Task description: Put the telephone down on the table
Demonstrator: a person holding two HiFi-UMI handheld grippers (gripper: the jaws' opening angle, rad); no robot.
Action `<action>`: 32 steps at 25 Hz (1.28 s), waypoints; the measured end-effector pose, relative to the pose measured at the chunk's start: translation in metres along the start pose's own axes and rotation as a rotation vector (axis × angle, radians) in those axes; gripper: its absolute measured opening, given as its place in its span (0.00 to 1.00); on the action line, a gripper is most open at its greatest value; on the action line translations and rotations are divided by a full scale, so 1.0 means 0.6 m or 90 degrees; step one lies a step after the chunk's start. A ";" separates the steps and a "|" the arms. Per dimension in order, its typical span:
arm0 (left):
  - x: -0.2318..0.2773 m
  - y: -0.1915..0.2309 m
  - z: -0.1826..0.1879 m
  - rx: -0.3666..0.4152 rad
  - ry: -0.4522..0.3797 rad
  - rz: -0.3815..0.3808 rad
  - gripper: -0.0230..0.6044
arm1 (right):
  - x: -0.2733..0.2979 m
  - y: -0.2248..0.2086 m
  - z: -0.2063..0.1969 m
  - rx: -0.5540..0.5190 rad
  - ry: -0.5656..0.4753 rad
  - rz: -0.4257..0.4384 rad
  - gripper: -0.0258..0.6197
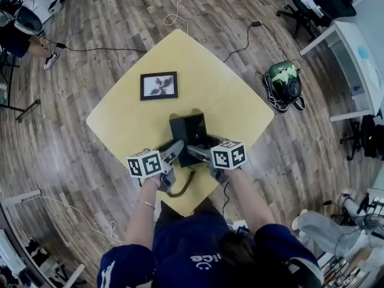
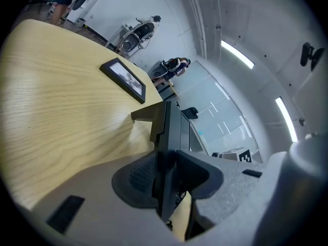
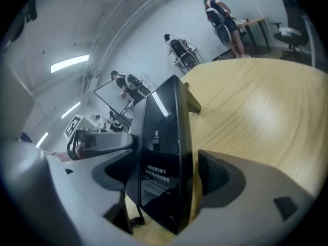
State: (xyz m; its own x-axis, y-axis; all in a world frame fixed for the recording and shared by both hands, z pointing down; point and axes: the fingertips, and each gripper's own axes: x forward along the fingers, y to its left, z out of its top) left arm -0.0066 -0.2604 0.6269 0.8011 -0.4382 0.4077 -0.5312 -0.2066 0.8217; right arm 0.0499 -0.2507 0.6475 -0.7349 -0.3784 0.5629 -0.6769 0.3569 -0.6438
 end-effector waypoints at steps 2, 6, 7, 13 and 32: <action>-0.002 0.003 0.001 0.000 0.002 0.004 0.23 | -0.003 0.002 -0.003 -0.014 0.007 -0.001 0.65; -0.002 -0.005 0.005 0.015 -0.005 0.008 0.23 | -0.017 -0.002 0.011 0.037 -0.038 0.004 0.65; -0.002 -0.006 0.007 0.026 -0.011 0.013 0.23 | -0.020 -0.003 0.014 0.037 -0.043 0.002 0.66; -0.013 -0.005 0.008 0.114 -0.012 0.093 0.24 | -0.043 -0.010 0.024 0.000 -0.057 -0.053 0.69; -0.149 -0.185 -0.035 0.424 -0.144 0.176 0.25 | -0.203 0.134 0.038 -0.166 -0.213 -0.188 0.69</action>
State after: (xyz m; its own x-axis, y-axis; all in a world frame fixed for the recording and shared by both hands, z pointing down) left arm -0.0133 -0.1799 0.5078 0.5767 -0.7050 0.4128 -0.8163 -0.5168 0.2580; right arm 0.0862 -0.1952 0.5156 -0.4859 -0.7324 0.4769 -0.8728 0.3783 -0.3083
